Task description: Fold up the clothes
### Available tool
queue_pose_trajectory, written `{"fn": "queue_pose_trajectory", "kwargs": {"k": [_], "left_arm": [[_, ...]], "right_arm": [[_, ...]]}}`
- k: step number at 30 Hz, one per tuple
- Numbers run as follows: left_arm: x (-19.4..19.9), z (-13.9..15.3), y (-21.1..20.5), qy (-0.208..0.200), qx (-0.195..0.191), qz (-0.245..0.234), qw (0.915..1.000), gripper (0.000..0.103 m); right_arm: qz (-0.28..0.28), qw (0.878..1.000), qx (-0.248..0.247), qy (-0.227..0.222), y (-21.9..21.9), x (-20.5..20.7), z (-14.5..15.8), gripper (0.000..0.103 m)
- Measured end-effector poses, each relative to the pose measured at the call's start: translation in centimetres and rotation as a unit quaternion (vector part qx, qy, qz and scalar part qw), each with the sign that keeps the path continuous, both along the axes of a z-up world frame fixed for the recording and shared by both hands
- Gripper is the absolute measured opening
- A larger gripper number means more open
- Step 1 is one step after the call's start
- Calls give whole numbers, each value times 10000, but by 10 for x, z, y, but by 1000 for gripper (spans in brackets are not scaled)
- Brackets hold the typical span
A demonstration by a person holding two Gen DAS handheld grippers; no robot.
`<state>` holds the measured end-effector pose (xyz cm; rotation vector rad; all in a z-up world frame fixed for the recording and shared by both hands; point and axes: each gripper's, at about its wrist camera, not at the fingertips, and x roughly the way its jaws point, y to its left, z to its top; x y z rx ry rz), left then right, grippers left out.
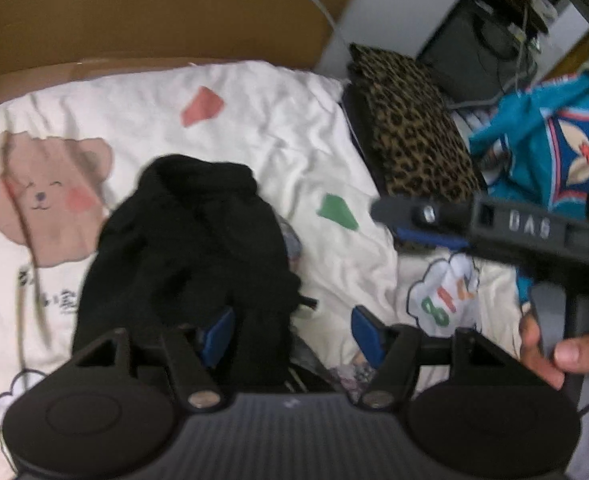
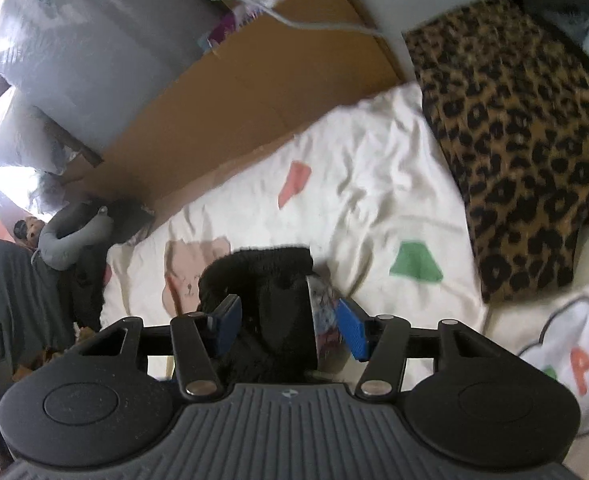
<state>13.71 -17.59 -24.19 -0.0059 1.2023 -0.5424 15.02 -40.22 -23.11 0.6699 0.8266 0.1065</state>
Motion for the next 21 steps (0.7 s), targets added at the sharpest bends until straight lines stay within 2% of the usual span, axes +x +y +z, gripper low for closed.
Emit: {"fn": "queue_pose_trajectory", "kwargs": {"k": [4, 8, 11, 14, 21], "left_arm": [[3, -22, -8, 83, 325, 12, 9994, 69], [8, -38, -15, 99, 497, -28, 9987, 70], [13, -47, -17, 108, 481, 75, 9988, 71], [15, -56, -18, 203, 516, 149, 9984, 74], [16, -70, -15, 246, 622, 340, 9972, 73]], "right_arm": [[10, 9995, -4, -326, -1, -5, 5, 57], [84, 9974, -92, -704, 1, -12, 9, 57], [92, 9943, -234, -1038, 4, -17, 13, 57], [137, 9889, -563, -1368, 10, -20, 21, 58], [140, 9784, -1133, -1724, 15, -18, 28, 61]]}}
